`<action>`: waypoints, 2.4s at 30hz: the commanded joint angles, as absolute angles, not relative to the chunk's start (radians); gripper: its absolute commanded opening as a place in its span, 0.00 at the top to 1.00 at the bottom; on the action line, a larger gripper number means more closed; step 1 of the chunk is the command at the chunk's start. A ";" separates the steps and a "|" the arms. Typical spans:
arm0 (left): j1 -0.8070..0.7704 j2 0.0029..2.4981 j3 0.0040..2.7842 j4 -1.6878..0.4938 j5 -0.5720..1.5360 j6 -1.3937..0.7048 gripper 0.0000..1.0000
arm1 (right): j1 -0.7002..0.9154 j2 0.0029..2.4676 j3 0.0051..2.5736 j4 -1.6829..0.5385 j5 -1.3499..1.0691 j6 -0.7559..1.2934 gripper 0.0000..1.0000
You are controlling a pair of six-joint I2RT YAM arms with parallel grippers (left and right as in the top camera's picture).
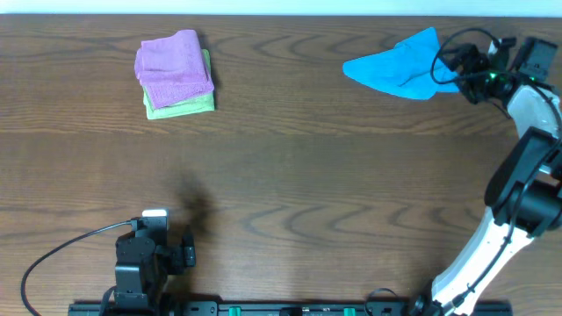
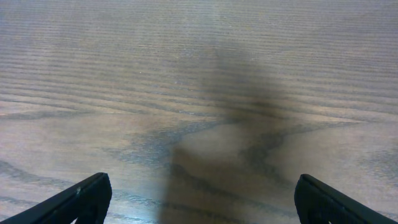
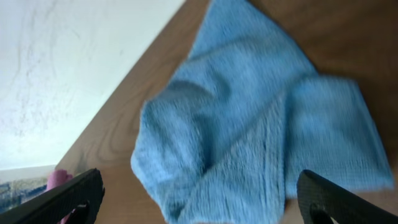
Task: Fold the cloth
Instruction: 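Reach the right gripper to the crumpled blue cloth and grasp its edge, then lift the blue cloth with the right gripper and pull it toward center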
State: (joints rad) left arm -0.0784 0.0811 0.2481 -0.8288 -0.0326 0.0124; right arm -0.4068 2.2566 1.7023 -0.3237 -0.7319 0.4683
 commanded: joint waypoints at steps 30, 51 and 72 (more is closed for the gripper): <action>-0.072 0.075 0.214 -0.867 -0.033 0.023 0.05 | -0.279 2.281 1.778 -0.384 -0.691 0.431 0.99; -0.072 0.075 0.214 -0.867 -0.033 0.022 0.05 | 0.037 1.679 1.779 -0.816 -0.426 0.538 0.99; -0.072 0.075 0.214 -0.867 -0.033 0.022 0.05 | 0.212 1.320 1.779 -1.320 -0.039 0.621 0.99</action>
